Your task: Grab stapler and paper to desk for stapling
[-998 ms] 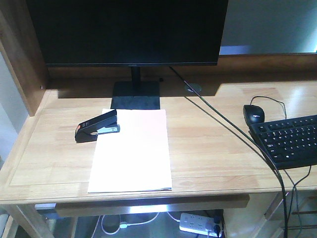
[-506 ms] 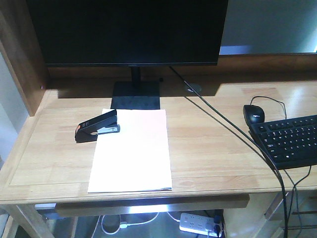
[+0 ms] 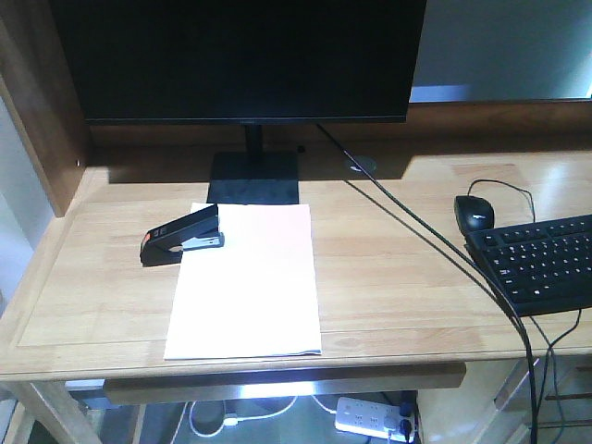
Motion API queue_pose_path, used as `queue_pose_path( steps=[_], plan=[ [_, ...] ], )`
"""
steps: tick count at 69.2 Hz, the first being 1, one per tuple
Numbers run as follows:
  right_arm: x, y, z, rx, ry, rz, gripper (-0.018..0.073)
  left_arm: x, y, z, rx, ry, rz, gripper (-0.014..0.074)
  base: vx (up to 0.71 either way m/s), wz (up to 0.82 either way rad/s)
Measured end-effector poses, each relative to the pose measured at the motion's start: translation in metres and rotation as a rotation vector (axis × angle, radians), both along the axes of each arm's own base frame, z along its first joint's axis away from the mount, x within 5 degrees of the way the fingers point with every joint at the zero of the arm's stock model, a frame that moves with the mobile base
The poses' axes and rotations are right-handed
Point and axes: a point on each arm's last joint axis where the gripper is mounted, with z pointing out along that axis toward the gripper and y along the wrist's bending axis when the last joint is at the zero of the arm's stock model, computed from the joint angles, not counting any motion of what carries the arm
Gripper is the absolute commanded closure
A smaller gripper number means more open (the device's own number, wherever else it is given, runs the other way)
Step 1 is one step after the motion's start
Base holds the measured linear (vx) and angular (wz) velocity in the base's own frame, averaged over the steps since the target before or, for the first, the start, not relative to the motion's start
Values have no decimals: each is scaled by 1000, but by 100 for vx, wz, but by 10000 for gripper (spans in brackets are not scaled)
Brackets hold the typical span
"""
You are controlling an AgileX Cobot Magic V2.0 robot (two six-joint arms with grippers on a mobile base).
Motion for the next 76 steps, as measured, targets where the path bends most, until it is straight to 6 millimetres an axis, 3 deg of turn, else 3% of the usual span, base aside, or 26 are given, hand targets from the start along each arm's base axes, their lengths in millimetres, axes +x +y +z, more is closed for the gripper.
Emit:
queue_pose_path(
  steps=[10, 36, 76],
  plan=[
    [0, 0, 0, 0, -1, 2, 569, 5, 2, -24, -60, -71, 26, 603, 0, 0],
    [0, 0, 0, 0, -2, 3, 569, 5, 7, -21, -277, -145, 109, 603, 0, 0],
    [0, 0, 0, 0, -2, 3, 569, 5, 7, -27, -267, -84, 115, 603, 0, 0]
  ],
)
